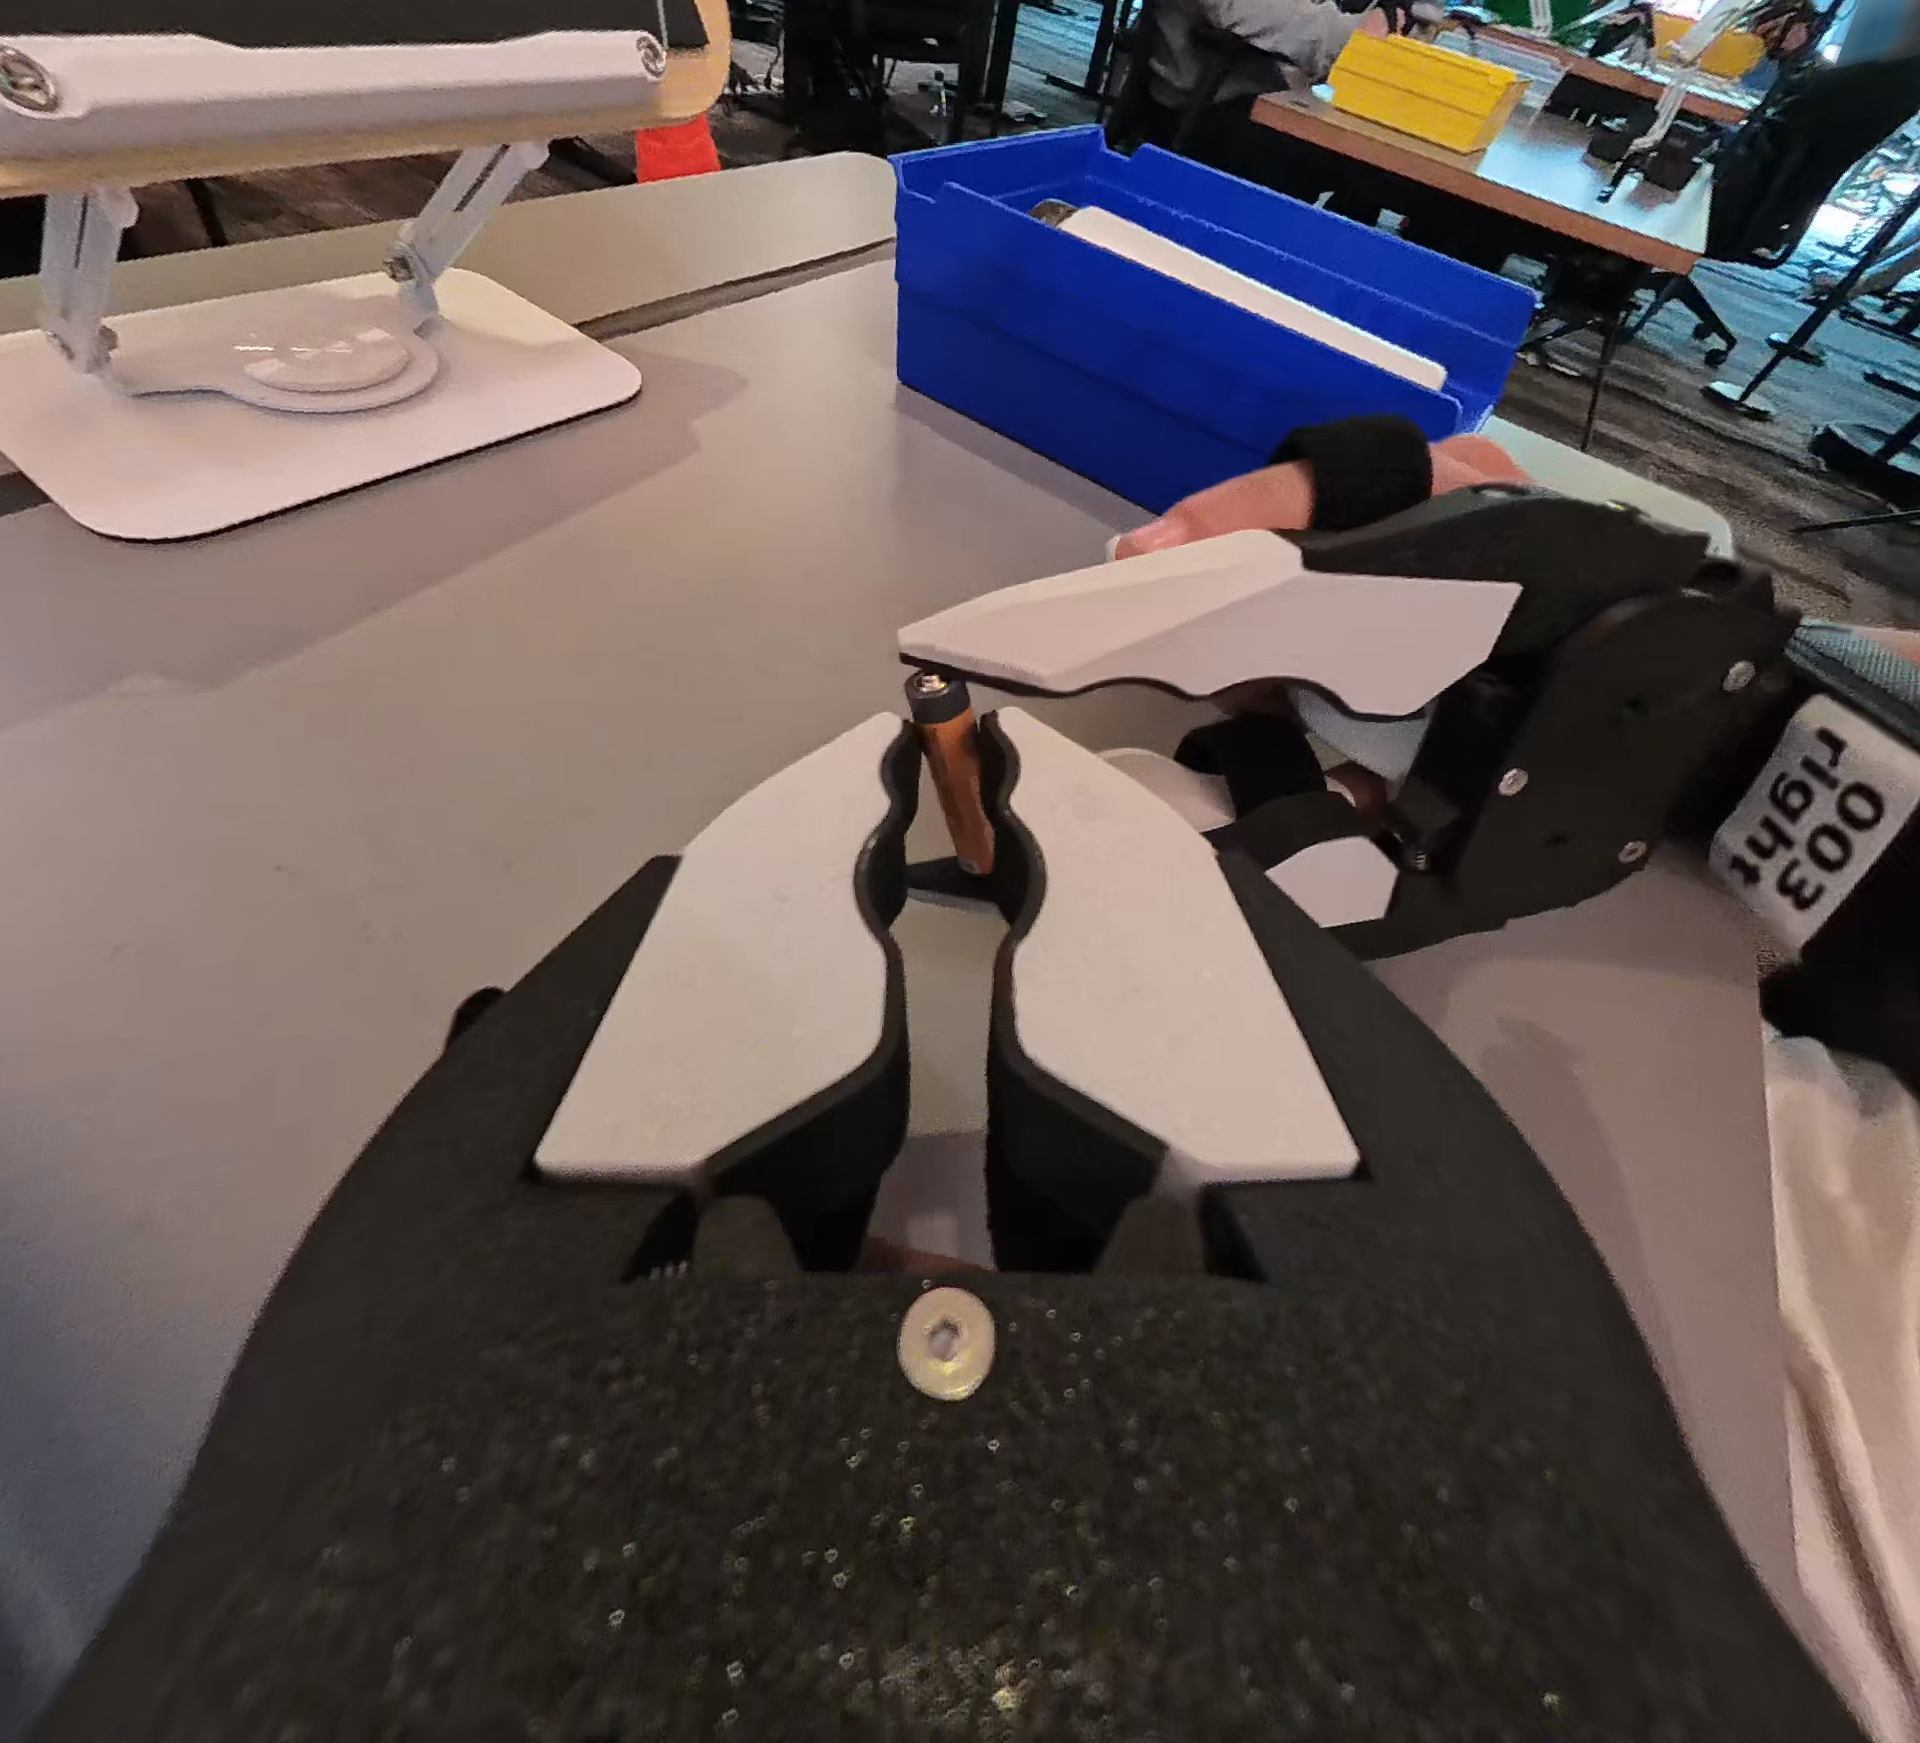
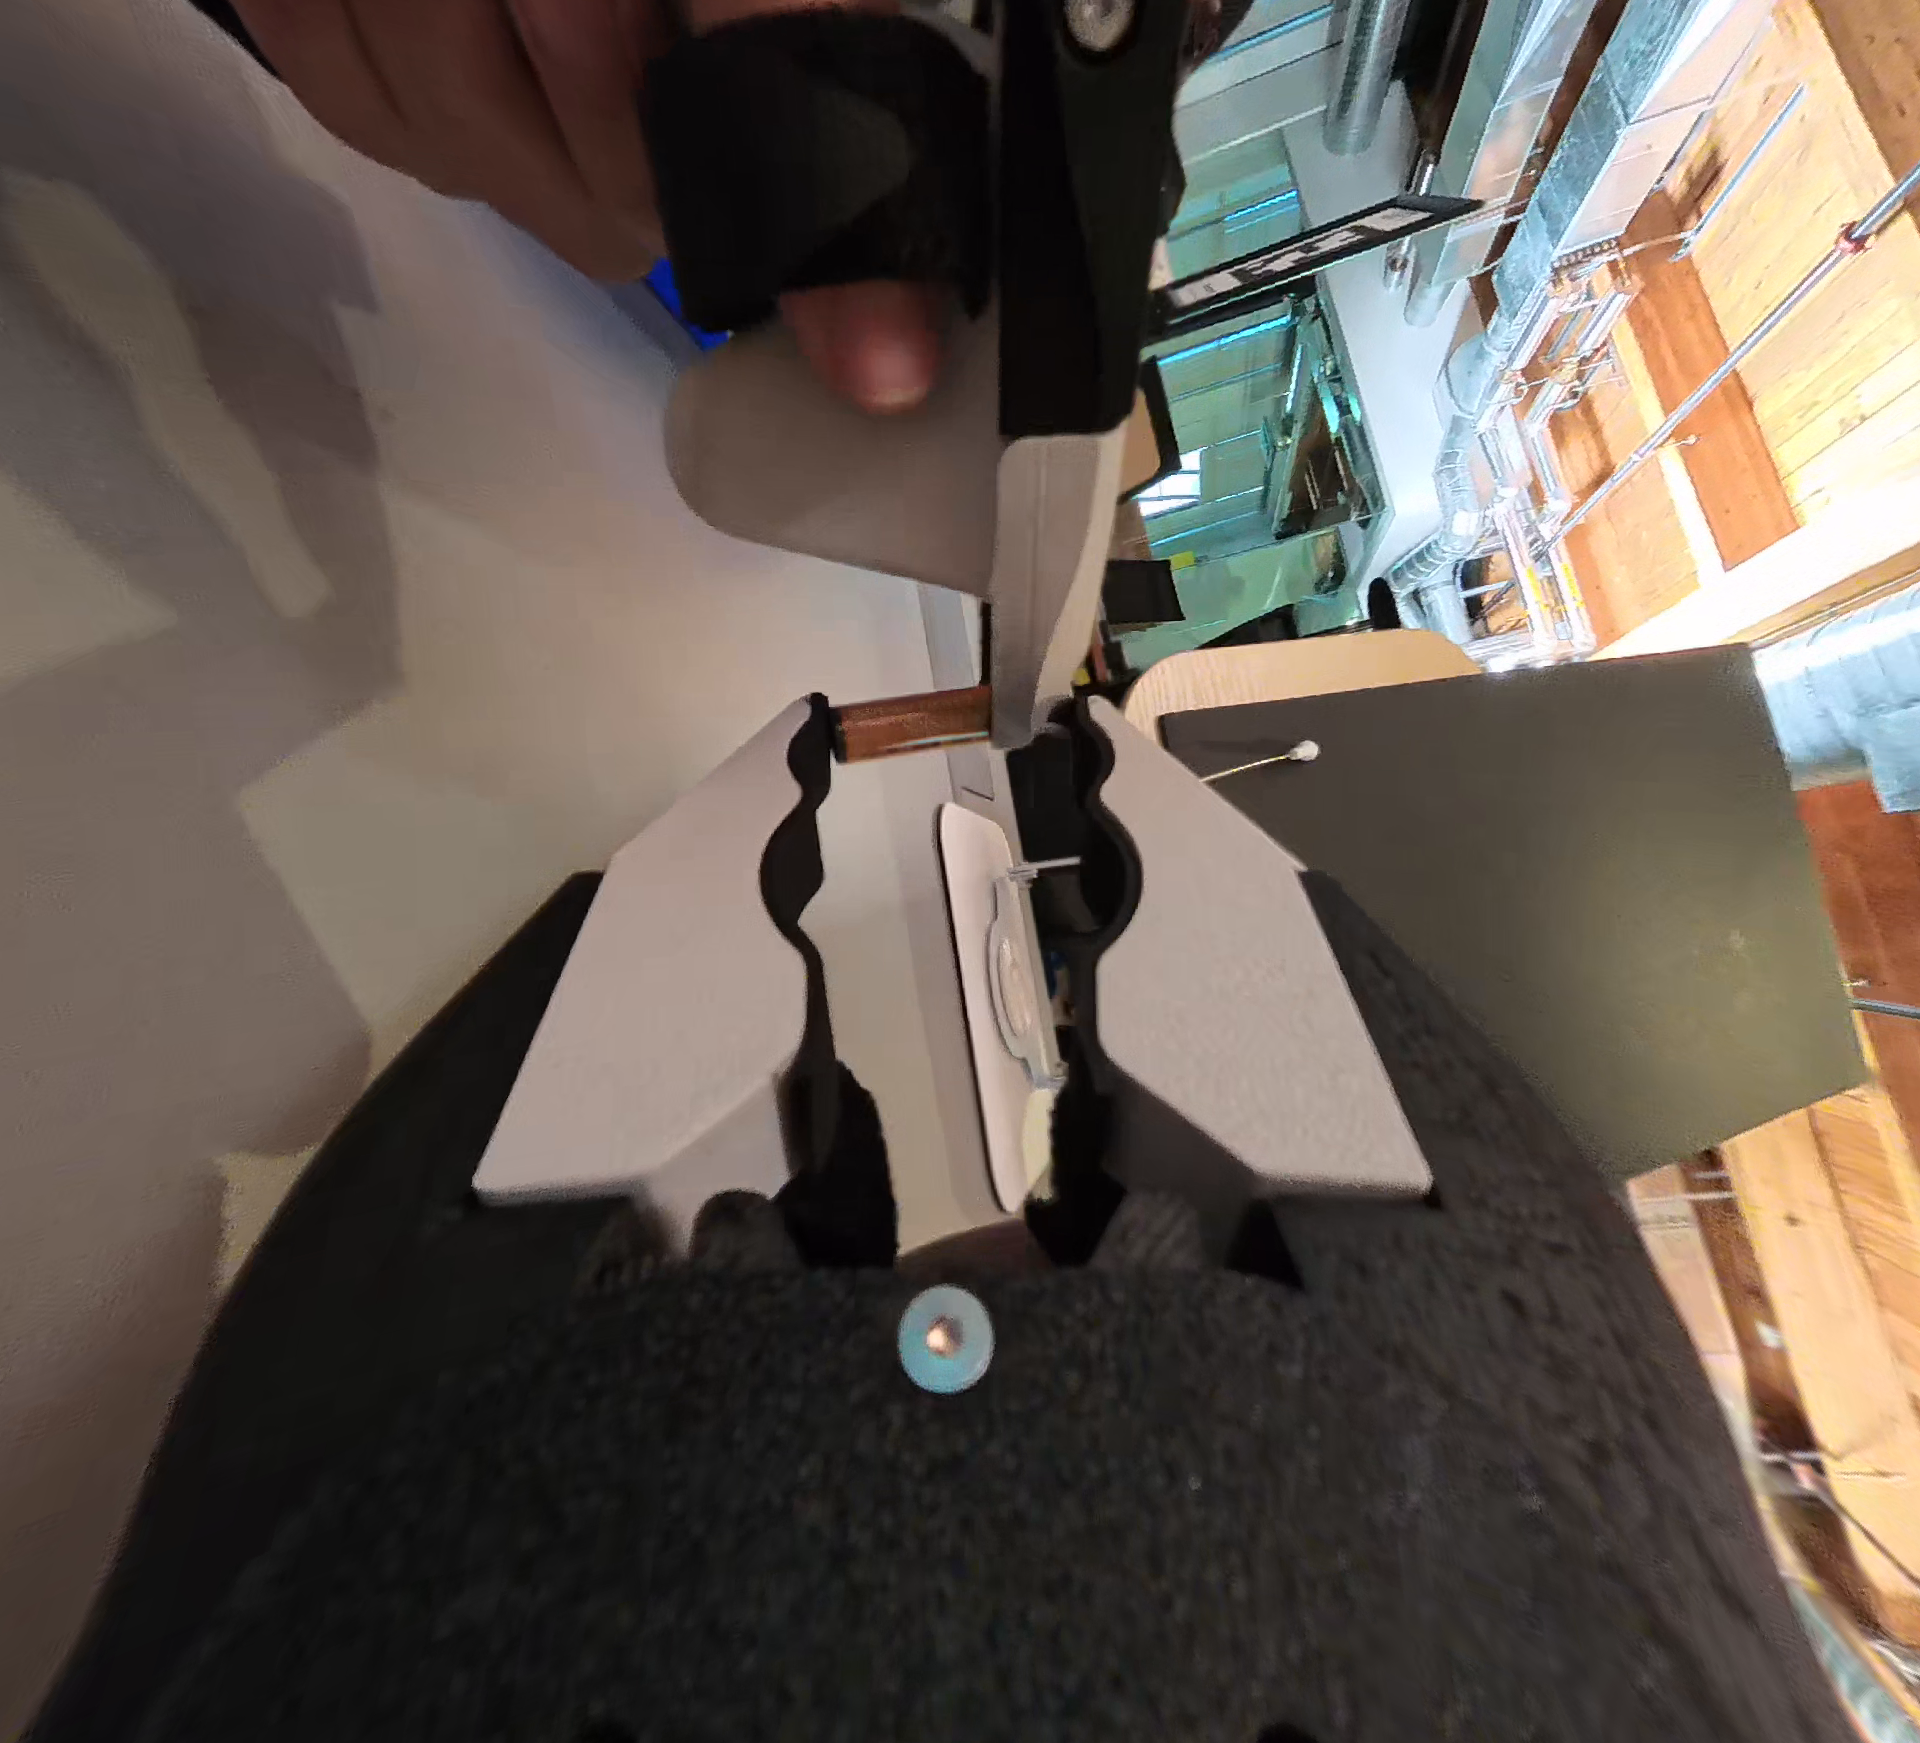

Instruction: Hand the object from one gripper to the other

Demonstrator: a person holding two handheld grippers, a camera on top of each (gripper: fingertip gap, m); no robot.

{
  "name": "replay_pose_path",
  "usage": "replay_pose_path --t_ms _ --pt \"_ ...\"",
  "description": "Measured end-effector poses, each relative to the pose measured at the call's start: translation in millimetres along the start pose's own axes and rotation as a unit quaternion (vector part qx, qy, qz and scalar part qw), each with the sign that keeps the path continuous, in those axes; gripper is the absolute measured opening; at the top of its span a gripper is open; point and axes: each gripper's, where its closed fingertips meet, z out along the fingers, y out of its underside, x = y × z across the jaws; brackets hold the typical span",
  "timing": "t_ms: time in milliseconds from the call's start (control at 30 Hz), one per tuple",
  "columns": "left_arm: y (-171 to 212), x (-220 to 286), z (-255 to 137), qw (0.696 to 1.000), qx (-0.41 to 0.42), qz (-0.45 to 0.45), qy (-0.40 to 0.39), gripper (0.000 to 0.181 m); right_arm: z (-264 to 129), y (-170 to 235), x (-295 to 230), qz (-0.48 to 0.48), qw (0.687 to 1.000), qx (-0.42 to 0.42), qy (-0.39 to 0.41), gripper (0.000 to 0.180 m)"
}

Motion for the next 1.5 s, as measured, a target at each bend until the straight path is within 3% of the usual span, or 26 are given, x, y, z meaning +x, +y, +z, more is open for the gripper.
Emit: replay_pose_path --t_ms 33,167,233,267,333,400,467,500,600,767,967,1033,1100,1300,1433,1500 --pt "-1 -1 -1 1.0 0.004 0.003 -0.002 0.01 -1 -1 1 0.012 1.0 0.003 -0.003 0.046" --pt "-10 -12 -12 0.999 0.029 0.023 -0.02 0.01 -7 -3 9 0.147 0.987 0.032 -0.048 0.065" --pt "-19 -15 -20 0.997 0.048 0.051 -0.032 0.01 -7 1 10 0.279 0.954 0.044 -0.105 0.065" --pt "-23 -15 -24 0.994 0.055 0.083 -0.043 0.01 -7 2 8 0.361 0.919 0.049 -0.149 0.063" --pt "-29 -6 -29 0.978 0.064 0.184 -0.066 0.01 -9 -1 6 0.542 0.799 0.068 -0.253 0.062" --pt "-30 8 -28 0.949 0.064 0.295 -0.091 0.01 -20 -14 12 0.681 0.617 0.114 -0.377 0.065" --pt "-27 23 -22 0.916 0.06 0.382 -0.11 0.01 -33 -19 23 0.741 0.465 0.158 -0.459 0.065" --pt "-25 30 -19 0.902 0.058 0.412 -0.117 0.01 -38 -19 27 0.75 0.423 0.173 -0.478 0.065" --pt "-26 44 -15 0.877 0.066 0.457 -0.132 0.01 -46 -17 23 0.733 0.425 0.19 -0.496 0.064" --pt "-37 55 -16 0.895 0.089 0.421 -0.116 0.01 -54 -24 35 0.722 0.413 0.237 -0.503 0.063" --pt "-36 57 -16 0.887 0.093 0.438 -0.116 0.01 -59 -37 32 0.722 0.379 0.234 -0.53 0.062" --pt "-35 59 -15 0.884 0.092 0.444 -0.116 0.01 -59 -40 33 0.72 0.374 0.242 -0.532 0.047" --pt "-34 59 -15 0.881 0.091 0.45 -0.119 0.01 -59 -40 34 0.722 0.368 0.24 -0.534 0.046" --pt "-31 54 -13 0.881 0.089 0.442 -0.14 0.01 -54 -36 30 0.722 0.394 0.227 -0.521 0.046" --pt "-30 49 -14 0.903 0.091 0.392 -0.15 0.016 -49 -27 30 0.727 0.411 0.217 -0.505 0.046" --pt "-34 46 -22 0.921 0.104 0.342 -0.157 0.021 -47 -17 35 0.744 0.399 0.221 -0.488 0.046"
